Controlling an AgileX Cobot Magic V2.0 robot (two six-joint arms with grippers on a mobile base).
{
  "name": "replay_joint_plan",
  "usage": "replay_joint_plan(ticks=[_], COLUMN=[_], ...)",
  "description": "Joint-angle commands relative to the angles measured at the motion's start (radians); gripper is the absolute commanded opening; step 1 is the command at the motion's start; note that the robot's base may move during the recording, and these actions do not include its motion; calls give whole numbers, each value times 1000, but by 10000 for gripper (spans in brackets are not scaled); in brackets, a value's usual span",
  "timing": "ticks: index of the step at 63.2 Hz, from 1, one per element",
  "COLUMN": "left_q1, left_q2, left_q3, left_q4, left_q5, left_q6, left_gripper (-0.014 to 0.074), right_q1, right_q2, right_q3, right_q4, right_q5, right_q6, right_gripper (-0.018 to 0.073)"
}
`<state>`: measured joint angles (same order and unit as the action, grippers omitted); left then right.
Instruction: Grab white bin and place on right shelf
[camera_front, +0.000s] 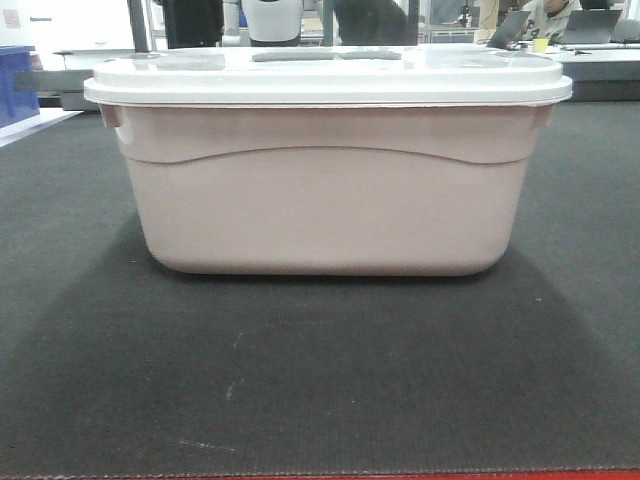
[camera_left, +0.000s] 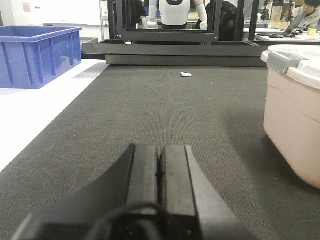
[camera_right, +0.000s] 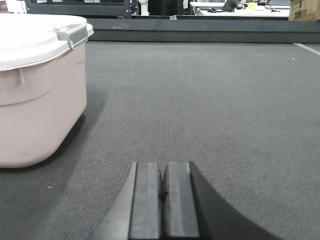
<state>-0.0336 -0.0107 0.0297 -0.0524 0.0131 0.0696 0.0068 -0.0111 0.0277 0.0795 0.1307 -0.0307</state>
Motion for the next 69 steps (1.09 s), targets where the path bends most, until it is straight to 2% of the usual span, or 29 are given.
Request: replay_joint_plan(ticks=[1,34,69], left_q1=[2,2,2], left_q2=[-13,-13,-13], left_q3=[-1,-1,-1], left_q4=[-8,-8,-8], left_q5=[-86,-111,-137], left_q6=[-8,-8,-8], left_gripper=[-117,-117,-117], right_q1=[-1,-1,-2], right_q2=[-18,-18,-18], right_q3=[1,1,1], right_q4=[-10,-10,-10], right_q5=[-83,-83,-146], right_q6=[-2,-2,-2], right_gripper=[77,77,77])
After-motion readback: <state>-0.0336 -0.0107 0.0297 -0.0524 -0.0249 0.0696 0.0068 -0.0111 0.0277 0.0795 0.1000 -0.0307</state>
